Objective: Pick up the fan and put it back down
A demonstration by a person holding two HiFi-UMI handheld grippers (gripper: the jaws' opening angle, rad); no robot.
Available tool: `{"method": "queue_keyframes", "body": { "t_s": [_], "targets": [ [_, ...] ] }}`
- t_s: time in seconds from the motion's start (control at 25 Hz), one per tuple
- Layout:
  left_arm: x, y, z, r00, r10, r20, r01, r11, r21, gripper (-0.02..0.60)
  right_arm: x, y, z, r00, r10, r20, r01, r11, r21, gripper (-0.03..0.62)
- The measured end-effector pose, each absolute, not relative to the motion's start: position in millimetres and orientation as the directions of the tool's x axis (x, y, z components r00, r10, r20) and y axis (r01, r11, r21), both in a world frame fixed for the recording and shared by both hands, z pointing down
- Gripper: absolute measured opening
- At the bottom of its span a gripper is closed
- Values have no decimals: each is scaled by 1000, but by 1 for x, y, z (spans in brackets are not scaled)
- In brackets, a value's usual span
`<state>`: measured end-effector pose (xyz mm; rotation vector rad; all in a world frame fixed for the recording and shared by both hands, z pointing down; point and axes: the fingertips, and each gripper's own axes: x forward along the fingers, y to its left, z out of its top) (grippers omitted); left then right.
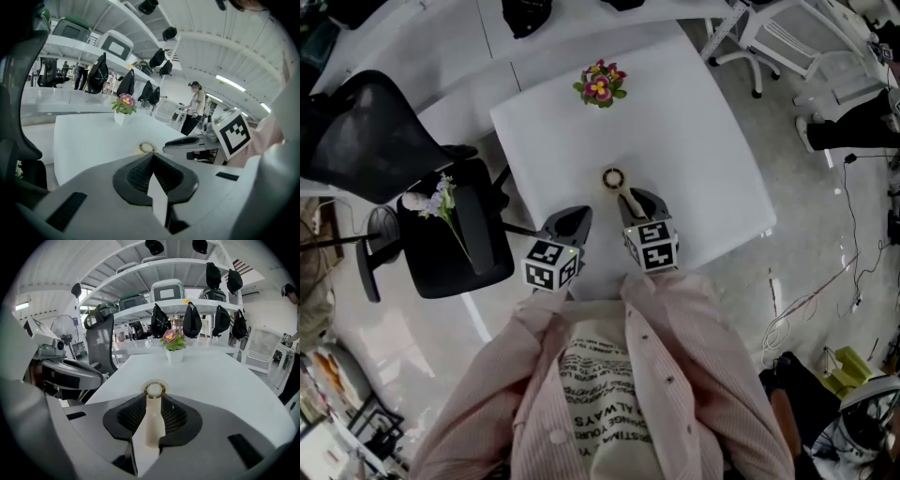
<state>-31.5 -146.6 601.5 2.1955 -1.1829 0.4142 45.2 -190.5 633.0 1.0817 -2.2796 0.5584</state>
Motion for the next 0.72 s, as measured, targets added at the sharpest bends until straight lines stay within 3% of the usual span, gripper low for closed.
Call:
{"method": "queue_keyframes", "body": {
  "t_s": [0.24, 0.72],
  "targets": [
    [-31, -148, 578, 572, -666, 478, -820, -459, 342, 2, 54, -188, 609, -520, -614, 594, -817, 561, -135, 22],
    [-48, -152, 506, 570, -744, 348, -821, -497, 281, 2, 63, -189, 528, -592, -668, 451, -798, 566, -208, 3]
  ]
}}
